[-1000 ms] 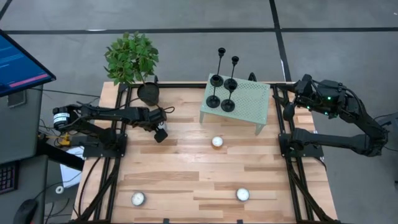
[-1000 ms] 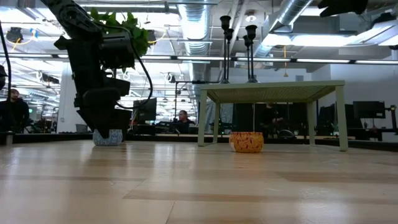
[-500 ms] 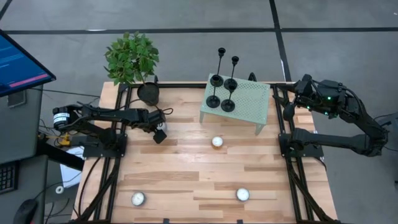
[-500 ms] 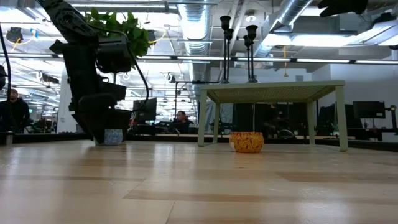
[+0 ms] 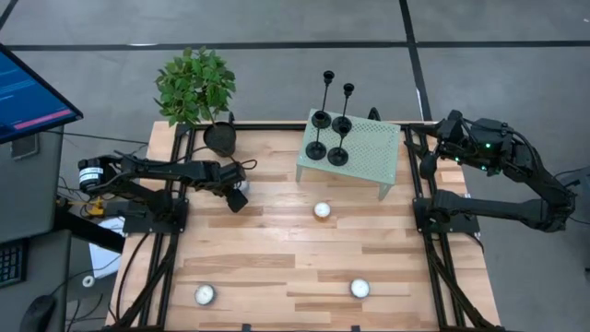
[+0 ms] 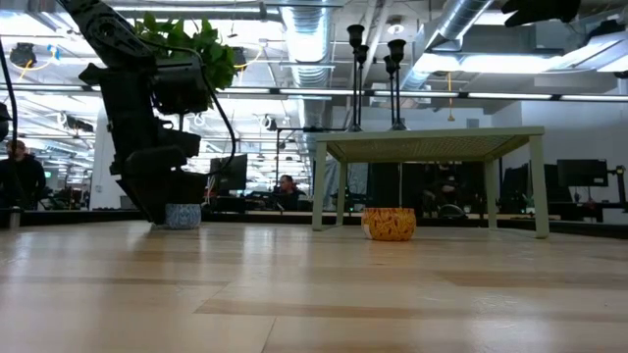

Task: Pick & Place candle stick holders
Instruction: Move the blue scented candle to the center of the table

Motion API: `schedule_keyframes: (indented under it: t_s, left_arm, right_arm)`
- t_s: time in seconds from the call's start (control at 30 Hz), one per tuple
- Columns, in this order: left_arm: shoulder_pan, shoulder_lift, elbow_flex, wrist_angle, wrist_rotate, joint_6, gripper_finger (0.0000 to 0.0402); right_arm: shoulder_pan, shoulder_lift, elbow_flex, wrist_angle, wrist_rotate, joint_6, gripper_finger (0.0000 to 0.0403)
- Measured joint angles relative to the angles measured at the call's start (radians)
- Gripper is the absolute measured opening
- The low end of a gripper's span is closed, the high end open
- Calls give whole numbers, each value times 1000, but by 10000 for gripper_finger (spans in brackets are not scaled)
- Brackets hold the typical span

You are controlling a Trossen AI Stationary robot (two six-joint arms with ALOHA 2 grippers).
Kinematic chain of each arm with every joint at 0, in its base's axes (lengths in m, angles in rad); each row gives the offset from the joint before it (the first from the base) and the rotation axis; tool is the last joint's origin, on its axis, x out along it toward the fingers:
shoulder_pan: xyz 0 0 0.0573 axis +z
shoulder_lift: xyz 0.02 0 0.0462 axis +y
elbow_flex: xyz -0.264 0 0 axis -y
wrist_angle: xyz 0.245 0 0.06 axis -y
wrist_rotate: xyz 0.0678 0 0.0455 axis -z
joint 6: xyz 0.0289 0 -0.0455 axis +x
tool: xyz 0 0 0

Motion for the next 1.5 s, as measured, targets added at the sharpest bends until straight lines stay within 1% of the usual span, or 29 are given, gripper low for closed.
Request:
schedule_keyframes:
  t_s: [0.17,0.27,0.33,0.4,0.47,0.63,0.77,0.87,1.0,1.13,1.27,1.5]
  left_arm:
    - [0,0,0,20,0,0,136]
    - [0,0,0,24,1,0,130]
    - [-2,-1,0,28,12,0,136]
    - [-3,-9,0,27,32,0,150]
    - [-3,-22,1,31,55,0,173]
    - [-3,-102,15,28,120,-11,254]
    - [-3,-177,39,25,111,-25,311]
    - [-3,-220,49,26,47,-24,329]
    - [-3,-254,49,28,17,-18,330]
    - [-3,-229,49,55,15,84,320]
    - [-3,-156,49,129,15,182,315]
    - [16,-8,49,184,19,212,325]
  right_arm:
    - [0,0,0,-7,0,0,249]
    - [0,0,0,-22,0,12,249]
    - [0,0,0,-35,0,26,249]
    - [0,0,0,-49,0,30,249]
    - [0,0,0,-57,0,34,249]
    - [0,0,0,-56,0,33,249]
    - [0,0,0,-56,0,26,249]
    - [0,0,0,-56,0,20,249]
    - [0,0,0,-56,0,18,249]
    - [0,0,0,-56,0,15,249]
    - [0,0,0,-56,0,-2,249]
    - [0,0,0,-55,0,-2,249]
